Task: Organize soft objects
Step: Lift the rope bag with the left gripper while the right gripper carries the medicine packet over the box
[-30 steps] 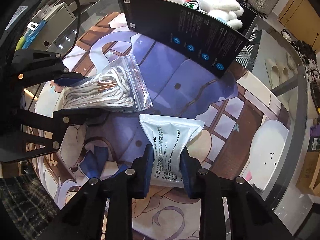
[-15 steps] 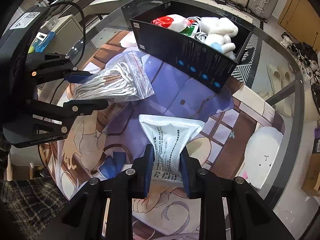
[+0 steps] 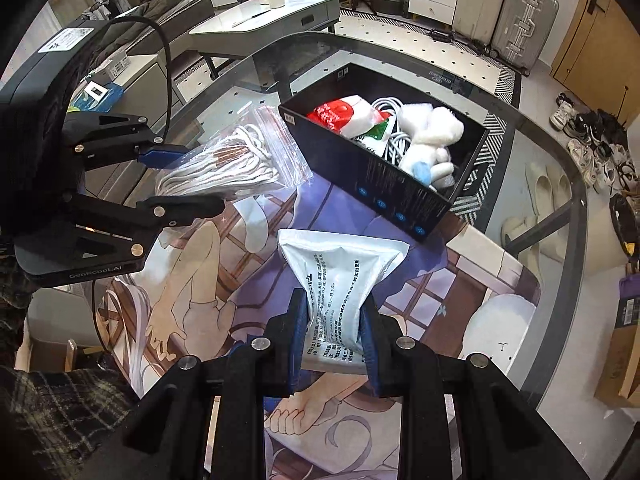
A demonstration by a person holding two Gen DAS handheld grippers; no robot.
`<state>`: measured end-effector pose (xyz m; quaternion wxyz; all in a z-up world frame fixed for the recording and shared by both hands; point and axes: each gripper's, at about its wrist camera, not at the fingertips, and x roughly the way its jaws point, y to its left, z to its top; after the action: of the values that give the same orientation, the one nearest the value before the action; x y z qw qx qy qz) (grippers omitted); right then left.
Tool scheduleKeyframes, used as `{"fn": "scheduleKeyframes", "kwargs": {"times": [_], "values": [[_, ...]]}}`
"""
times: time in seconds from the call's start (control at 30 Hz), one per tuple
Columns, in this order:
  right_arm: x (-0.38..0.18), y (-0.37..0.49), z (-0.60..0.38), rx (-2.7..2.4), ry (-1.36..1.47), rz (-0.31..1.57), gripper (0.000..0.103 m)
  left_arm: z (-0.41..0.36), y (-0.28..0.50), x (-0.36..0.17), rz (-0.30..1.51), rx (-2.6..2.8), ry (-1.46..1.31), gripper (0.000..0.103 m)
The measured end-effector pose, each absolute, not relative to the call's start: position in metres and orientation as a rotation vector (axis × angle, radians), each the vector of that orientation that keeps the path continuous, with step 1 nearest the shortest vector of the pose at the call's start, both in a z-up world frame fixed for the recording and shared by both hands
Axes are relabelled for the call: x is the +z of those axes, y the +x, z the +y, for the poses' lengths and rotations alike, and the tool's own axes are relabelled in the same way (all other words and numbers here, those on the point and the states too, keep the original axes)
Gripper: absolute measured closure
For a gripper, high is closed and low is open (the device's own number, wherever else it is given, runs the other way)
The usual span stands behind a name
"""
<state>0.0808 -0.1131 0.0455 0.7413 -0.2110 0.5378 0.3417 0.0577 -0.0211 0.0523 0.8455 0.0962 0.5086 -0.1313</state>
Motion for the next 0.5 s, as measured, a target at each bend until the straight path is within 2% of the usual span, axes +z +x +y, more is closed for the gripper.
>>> {"fn": "scheduleKeyframes", "kwargs": {"times": [0.5], "values": [[0.087,0.106,-0.104,0.740,-0.447,1.092,0.078,-0.014,0.081,0.081,1.015,-0.254,0.193,0.068]]}}
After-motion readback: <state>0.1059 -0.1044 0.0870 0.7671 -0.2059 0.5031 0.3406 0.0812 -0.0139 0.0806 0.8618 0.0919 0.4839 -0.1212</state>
